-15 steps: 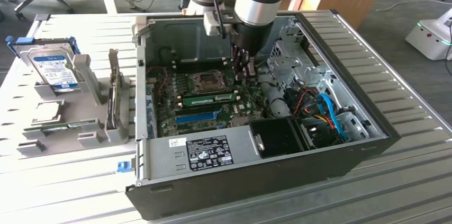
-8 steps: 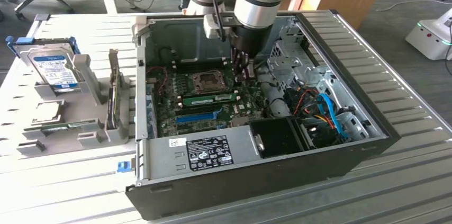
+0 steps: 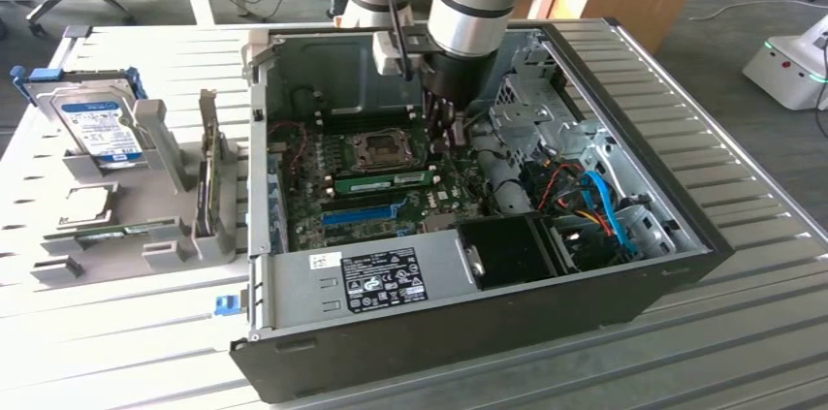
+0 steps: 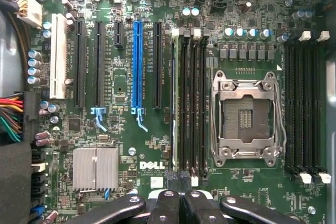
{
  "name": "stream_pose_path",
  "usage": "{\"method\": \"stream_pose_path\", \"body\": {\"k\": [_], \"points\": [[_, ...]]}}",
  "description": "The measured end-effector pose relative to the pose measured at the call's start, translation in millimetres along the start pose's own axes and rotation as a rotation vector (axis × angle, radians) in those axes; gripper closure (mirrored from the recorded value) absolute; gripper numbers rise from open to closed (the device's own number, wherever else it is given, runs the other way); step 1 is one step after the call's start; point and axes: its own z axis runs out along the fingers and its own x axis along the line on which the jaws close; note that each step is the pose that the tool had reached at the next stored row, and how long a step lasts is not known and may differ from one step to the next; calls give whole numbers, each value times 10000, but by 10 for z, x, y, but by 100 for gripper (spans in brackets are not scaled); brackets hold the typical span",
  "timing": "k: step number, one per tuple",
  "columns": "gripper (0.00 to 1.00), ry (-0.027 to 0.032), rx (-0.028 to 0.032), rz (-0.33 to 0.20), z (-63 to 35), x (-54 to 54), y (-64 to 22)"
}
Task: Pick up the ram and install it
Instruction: 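Press down the ram until it locks into place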
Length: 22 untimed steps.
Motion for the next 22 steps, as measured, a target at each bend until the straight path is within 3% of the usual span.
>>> {"method": "stream_pose_path", "body": {"k": [13, 22], "points": [[89, 0, 0, 0, 89, 2, -3], [89, -4, 1, 0, 93, -1, -4]]}}
